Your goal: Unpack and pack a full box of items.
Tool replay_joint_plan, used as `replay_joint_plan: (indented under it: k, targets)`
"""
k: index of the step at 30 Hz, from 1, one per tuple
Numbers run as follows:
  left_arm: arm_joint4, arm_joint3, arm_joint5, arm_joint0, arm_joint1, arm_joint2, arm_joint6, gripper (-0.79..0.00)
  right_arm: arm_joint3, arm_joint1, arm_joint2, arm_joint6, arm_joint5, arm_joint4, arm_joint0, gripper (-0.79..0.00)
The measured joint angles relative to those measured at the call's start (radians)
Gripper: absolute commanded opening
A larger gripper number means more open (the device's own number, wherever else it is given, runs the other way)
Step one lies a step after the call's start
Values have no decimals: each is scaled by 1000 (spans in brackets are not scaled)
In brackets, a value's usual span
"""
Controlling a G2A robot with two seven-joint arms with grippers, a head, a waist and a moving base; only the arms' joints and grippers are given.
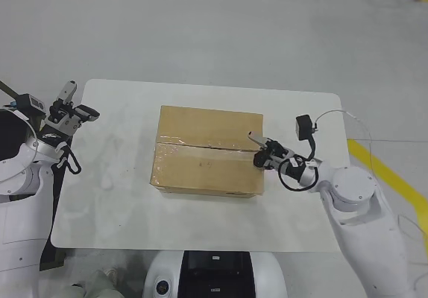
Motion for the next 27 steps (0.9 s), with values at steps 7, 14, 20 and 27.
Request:
replay_joint_plan:
  k: [7,14,20,27]
  targets:
    - [0,0,0,0,0,0,0,0,3,6,32,-18,3,30,-24,0]
    - [0,0,0,0,0,0,0,0,10,11,58,-32,-3,68,-40,0]
    - [0,0,0,0,0,0,0,0,35,13,64,-38,-16,91,-35,0]
    - [0,0,0,0,0,0,0,0,69,14,49,-34,-36,109,-14,0]
